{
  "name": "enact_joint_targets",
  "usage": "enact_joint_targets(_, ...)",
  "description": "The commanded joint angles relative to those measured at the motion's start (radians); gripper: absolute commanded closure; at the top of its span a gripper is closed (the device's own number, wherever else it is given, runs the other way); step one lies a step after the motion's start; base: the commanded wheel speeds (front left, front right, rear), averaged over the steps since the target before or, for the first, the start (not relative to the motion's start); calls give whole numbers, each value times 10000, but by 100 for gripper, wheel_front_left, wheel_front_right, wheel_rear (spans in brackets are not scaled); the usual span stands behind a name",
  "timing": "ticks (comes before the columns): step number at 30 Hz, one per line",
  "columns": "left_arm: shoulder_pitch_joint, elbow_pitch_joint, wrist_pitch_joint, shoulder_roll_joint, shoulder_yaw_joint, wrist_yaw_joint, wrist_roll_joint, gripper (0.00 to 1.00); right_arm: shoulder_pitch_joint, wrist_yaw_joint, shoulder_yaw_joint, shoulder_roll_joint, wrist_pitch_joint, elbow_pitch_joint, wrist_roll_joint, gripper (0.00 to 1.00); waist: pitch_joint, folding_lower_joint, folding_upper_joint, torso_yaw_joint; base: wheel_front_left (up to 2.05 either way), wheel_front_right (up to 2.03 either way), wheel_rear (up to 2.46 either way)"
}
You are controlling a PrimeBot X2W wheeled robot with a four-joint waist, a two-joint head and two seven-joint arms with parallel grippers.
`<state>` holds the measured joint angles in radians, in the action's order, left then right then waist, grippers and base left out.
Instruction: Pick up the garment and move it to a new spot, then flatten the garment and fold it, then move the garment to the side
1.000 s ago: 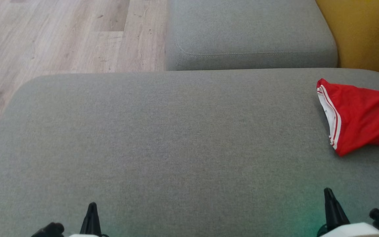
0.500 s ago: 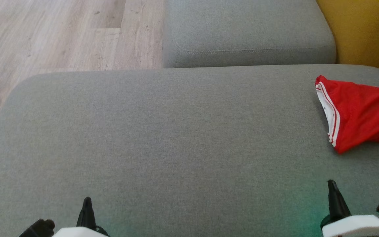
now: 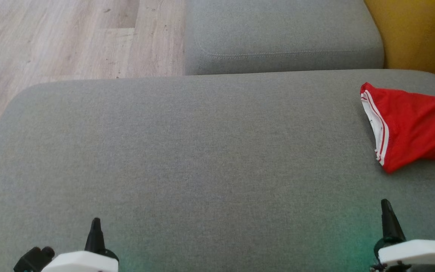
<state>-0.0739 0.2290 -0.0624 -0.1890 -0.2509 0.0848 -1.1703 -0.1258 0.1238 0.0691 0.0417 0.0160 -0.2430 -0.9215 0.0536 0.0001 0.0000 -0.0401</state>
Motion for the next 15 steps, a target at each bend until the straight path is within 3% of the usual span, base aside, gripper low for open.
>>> enact_joint_targets(1,648,-228,45,20,440,-125,-200,100,701,38,-56,49,52,275,-319,100,-14,-1,0,11,0,0,0)
enact_joint_targets(15,929,-134,440,332,1191,-616,-1232,100,1097,46,66,58,275,204,-1904,100,-148,-1,0,105,0,0,0)
